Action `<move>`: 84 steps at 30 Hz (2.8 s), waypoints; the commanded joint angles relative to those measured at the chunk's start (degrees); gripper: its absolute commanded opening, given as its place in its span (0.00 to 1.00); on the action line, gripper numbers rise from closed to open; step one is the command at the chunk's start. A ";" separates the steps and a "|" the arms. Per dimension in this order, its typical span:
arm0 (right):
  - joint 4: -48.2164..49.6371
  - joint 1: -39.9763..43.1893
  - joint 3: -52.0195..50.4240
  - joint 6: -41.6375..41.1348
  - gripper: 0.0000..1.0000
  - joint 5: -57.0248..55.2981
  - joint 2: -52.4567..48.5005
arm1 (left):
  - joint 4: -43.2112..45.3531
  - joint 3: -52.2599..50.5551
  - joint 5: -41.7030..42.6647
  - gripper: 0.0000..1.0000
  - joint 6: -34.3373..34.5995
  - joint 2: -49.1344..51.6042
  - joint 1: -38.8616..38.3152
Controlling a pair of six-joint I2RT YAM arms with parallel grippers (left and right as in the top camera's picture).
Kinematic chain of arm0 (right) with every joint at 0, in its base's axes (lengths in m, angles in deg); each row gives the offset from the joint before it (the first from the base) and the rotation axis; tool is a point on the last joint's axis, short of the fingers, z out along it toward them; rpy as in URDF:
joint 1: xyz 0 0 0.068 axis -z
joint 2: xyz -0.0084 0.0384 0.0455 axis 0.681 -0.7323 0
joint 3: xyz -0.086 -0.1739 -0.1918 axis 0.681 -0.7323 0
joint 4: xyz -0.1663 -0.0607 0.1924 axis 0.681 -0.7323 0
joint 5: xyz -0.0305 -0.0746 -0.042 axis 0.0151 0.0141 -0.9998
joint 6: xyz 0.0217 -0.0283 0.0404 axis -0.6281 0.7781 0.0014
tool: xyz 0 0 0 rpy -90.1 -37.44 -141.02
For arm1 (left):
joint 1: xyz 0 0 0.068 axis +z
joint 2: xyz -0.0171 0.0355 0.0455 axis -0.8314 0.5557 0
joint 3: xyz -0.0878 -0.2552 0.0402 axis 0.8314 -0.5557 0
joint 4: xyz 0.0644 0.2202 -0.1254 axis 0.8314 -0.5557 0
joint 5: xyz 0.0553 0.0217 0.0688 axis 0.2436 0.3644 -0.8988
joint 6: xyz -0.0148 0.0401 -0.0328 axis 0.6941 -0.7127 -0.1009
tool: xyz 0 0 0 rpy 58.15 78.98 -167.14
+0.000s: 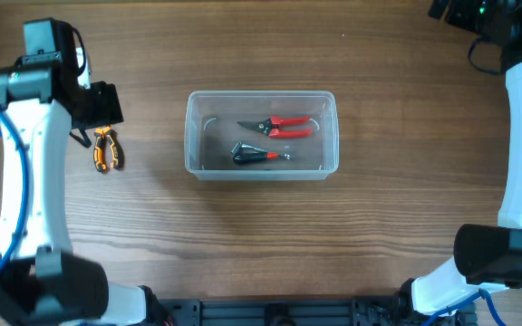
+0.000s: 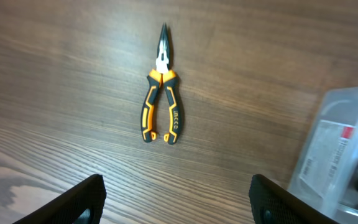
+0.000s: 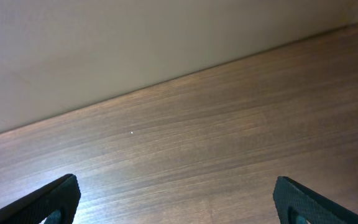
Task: Pack container
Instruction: 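Move the left gripper over the orange-black pliers and lower, then close the left gripper on the orange pliers handles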
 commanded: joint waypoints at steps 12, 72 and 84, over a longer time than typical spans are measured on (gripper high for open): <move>0.13 -0.13 -0.04 -1.07 1.00 -0.81 -0.22 | 5.81 -0.59 4.76 0.57 10.47 23.71 0.33; 0.13 -0.13 -0.04 -1.07 1.00 -0.81 -0.22 | 10.60 -1.70 11.91 0.61 2.45 20.65 10.12; 0.13 -0.13 -0.04 -1.05 1.00 -0.81 -0.22 | 12.50 -1.70 10.10 0.57 2.47 20.72 2.71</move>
